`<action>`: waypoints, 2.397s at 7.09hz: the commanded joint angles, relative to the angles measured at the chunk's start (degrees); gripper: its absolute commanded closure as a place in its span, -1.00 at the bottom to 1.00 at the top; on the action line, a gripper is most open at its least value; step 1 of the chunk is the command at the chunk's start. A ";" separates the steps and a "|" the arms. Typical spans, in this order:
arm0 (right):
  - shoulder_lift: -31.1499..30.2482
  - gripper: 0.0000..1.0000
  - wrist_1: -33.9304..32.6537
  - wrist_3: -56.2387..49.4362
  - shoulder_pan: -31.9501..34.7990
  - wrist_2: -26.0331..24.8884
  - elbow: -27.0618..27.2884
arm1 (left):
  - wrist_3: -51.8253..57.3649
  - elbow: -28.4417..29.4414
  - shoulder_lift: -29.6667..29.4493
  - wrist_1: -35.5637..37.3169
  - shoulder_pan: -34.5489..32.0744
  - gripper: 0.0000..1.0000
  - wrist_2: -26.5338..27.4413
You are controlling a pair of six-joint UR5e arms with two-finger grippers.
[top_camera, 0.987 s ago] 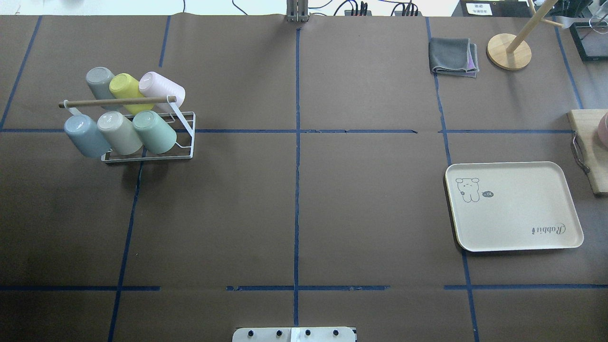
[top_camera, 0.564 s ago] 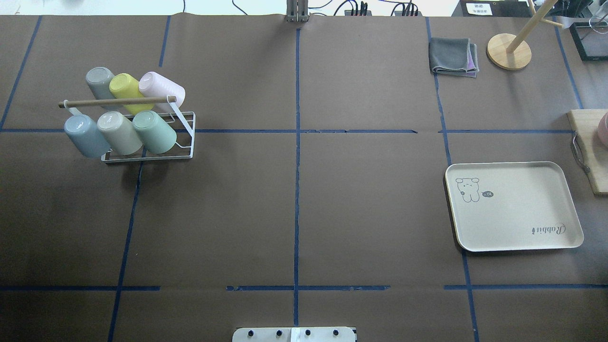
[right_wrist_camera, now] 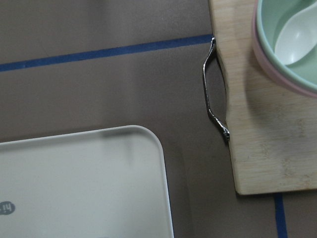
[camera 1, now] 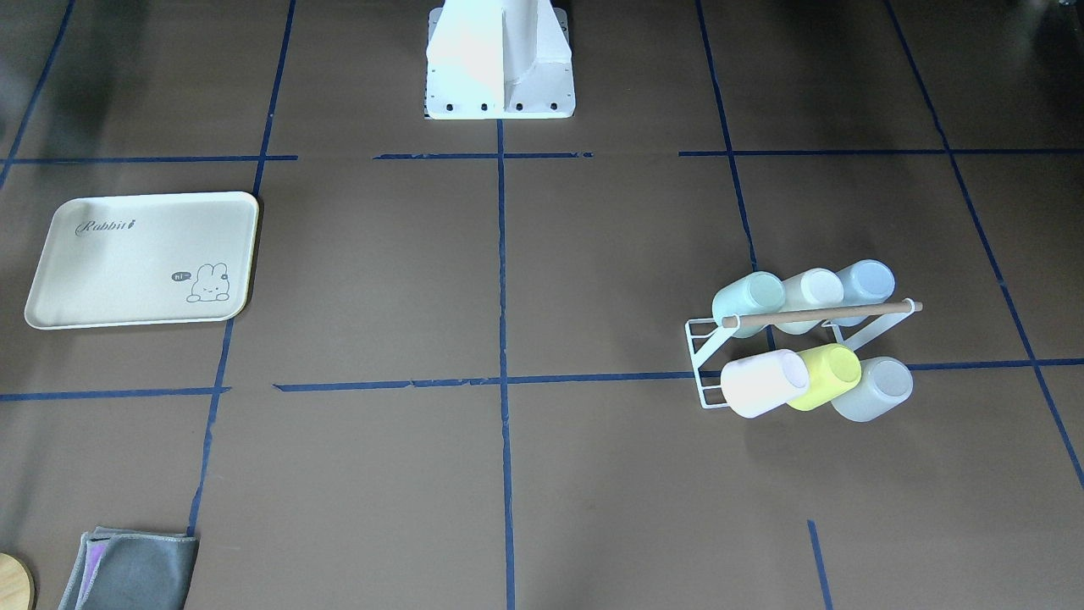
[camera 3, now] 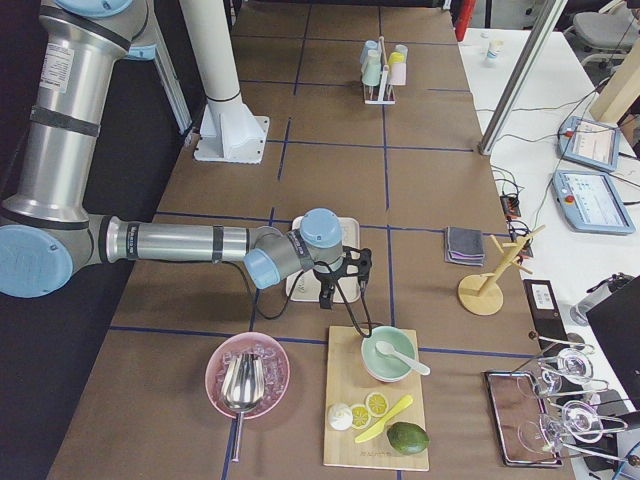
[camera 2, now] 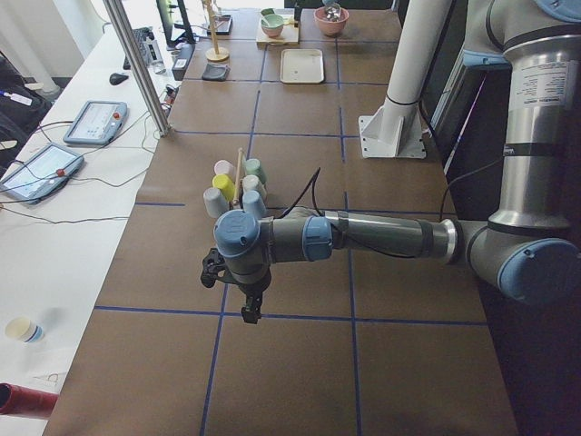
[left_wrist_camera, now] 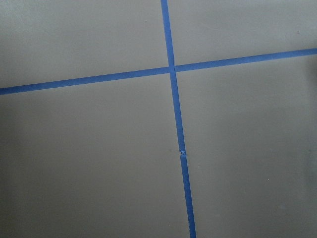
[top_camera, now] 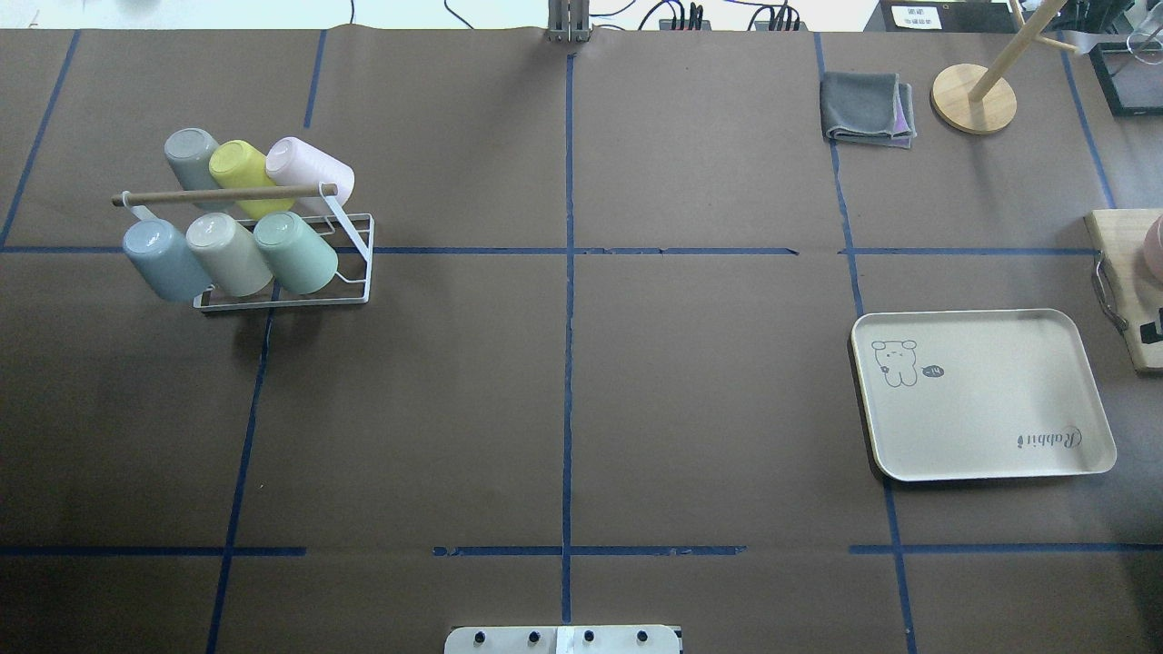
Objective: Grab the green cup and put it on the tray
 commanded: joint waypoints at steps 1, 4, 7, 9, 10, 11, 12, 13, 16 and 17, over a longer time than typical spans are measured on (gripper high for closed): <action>-0.51 -1.00 12.10 6.46 -7.79 -5.83 -6.87 | -0.11 -0.39 0.00 0.00 0.00 -1.00 0.00; 0.45 -1.00 14.61 10.15 -12.03 -6.12 -8.49 | -0.11 -1.18 0.08 0.00 0.00 -1.00 0.00; 0.45 -0.99 14.52 10.77 -13.62 -6.20 -8.66 | -0.11 -1.53 0.09 0.00 0.00 -1.00 0.00; 0.45 -0.75 14.52 10.77 -13.62 -6.29 -9.63 | -0.11 -1.62 0.09 0.00 0.00 -1.00 0.00; 0.37 -0.56 14.52 10.77 -13.62 -6.55 -9.81 | -0.11 -1.62 0.00 0.00 0.00 -1.00 0.00; 0.28 -0.36 14.52 10.77 -13.45 -6.56 -9.89 | -0.11 -1.62 -0.18 0.00 0.00 -1.00 0.00; 0.19 0.04 14.52 10.77 -13.36 -6.56 -9.90 | -0.02 -1.62 -0.27 0.00 0.00 -1.00 0.00; 0.10 0.59 14.52 10.77 -13.36 -6.56 -9.81 | -0.02 -1.62 -0.35 0.00 0.00 -1.00 0.00; 0.19 1.00 14.61 10.69 -13.27 -6.03 -9.37 | -0.02 -1.53 -0.62 0.00 0.00 -1.00 0.00; 0.19 1.00 14.78 10.69 -13.27 -5.94 -9.19 | -0.02 -1.53 -0.70 -0.08 0.00 -1.00 0.09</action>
